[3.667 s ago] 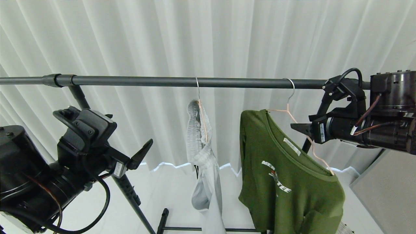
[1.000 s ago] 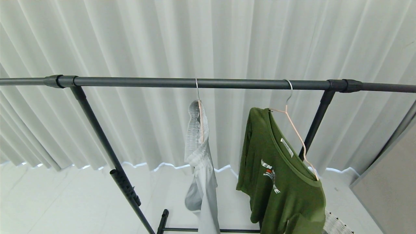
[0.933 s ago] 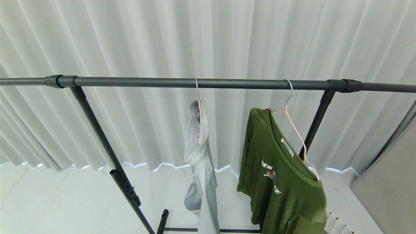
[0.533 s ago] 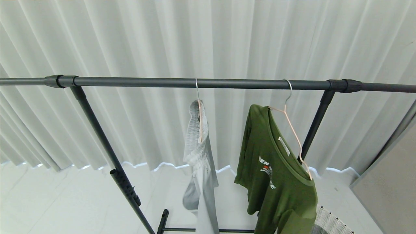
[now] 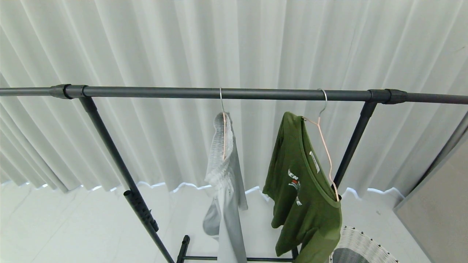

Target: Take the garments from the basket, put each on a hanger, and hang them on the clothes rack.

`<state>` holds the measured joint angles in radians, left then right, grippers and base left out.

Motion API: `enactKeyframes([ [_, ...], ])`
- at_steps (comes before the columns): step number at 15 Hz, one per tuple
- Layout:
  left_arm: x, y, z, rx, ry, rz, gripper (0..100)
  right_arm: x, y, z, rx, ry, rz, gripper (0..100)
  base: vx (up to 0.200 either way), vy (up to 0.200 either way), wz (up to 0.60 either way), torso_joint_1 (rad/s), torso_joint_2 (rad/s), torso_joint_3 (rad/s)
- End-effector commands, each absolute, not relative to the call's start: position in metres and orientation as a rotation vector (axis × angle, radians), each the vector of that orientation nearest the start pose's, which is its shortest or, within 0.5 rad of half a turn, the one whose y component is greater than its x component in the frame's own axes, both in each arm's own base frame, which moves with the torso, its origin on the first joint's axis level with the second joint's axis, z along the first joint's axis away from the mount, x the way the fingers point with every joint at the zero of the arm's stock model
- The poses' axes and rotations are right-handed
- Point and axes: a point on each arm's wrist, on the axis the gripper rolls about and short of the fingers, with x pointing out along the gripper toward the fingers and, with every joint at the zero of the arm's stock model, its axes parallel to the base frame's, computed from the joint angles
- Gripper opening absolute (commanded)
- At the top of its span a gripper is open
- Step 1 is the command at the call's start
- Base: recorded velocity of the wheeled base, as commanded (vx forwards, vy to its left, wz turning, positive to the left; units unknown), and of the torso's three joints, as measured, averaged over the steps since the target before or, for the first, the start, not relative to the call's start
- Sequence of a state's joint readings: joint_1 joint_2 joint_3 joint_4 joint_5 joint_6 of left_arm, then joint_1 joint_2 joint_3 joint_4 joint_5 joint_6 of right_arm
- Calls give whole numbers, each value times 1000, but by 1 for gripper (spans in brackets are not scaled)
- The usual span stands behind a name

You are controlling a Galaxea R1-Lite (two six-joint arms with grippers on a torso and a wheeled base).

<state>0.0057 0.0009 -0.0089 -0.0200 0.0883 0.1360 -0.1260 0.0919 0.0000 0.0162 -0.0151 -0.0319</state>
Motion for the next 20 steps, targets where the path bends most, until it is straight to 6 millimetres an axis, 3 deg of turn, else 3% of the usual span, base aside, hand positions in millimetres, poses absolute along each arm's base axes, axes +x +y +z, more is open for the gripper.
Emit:
enactKeyframes([
  [1, -23, 0, 79, 129, -24, 29, 100, -16, 2, 77, -28, 116, -125, 100, 0, 0, 0, 0, 0, 0],
  [2, -23, -2, 76, 97, -6, -61, 100, -16, 2, 77, -29, 115, -116, 100, 0, 0, 0, 0, 0, 0],
  [6, -23, -2, 74, 74, 17, -74, 100, -21, -1, 75, -36, 49, 22, 100, 0, 0, 0, 0, 0, 0],
  [20, -23, -2, 74, 71, 17, -73, 100, -23, 0, 74, 0, 20, -8, 100, 0, 0, 0, 0, 0, 0],
])
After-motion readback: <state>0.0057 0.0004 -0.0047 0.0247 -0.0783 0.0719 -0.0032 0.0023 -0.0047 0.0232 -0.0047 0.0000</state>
